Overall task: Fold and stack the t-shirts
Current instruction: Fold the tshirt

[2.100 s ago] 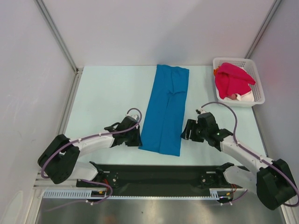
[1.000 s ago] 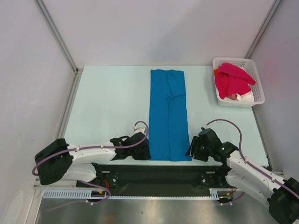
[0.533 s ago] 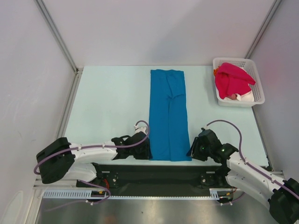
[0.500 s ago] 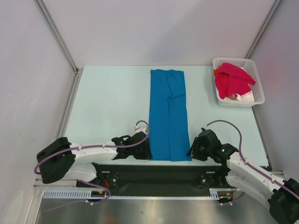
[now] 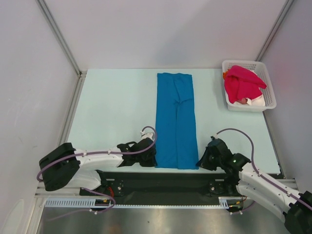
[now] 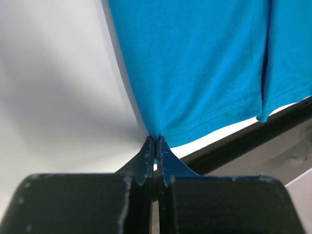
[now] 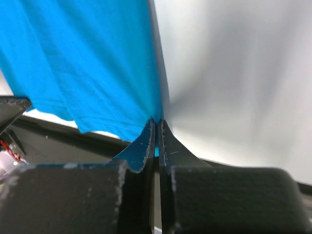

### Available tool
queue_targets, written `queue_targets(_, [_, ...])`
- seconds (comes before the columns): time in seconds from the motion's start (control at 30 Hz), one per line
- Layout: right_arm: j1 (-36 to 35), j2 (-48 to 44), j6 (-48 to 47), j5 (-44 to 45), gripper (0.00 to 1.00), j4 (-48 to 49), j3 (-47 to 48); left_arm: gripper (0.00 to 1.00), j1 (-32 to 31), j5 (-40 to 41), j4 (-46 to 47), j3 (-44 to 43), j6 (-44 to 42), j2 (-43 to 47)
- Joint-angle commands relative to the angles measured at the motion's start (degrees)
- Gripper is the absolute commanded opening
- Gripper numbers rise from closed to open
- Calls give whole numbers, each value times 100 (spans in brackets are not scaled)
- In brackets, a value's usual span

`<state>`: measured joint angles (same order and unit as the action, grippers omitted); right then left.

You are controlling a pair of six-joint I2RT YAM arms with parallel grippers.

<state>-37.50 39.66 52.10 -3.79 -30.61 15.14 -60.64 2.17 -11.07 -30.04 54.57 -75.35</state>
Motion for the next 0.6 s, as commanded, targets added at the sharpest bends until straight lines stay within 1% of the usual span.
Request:
queue_targets(0.0, [-205, -335, 292, 159, 0, -498, 24, 0, -88, -77, -220, 156, 80, 274])
queue_targets(0.03, [-249, -571, 345, 194, 0, -638, 59, 0, -140, -94, -220, 165, 150, 310])
queue_targets(0.17, [-399, -985, 573, 282, 0, -920, 209, 0, -343, -129, -194, 201, 362, 495])
queue_targets(0.27, [-399, -1048, 530, 536, 0, -1017, 428, 0, -361, -156, -220, 69, 406, 574])
queue_targets(0.33, [-277, -891, 267, 651, 0, -904, 621, 0, -308, -51, -499, -316, 240, 609])
queue_targets(0.4, [30, -329, -66, 564, 0, -780, 1034, 0, -168, 72, -737, -824, 55, 609])
queue_targets(0.43, [449, -92, -399, 468, 0, -545, 1157, 0, 76, 64, -878, -976, -137, 618])
queue_targets(0.47, [680, 128, -585, 128, 0, -386, 1280, 0, 235, 55, -923, -1116, -244, 592])
queue_targets(0.5, [891, 565, -726, -50, 0, -193, 1473, 0, 402, -15, -949, -1379, -340, 566])
queue_targets(0.53, [1328, 769, -971, -217, 0, 166, 1596, 0, 778, -50, -967, -1529, -576, 505])
queue_targets(0.57, [1472, 980, -1078, -436, 0, 326, 1711, 0, 965, -85, -993, -1679, -700, 417])
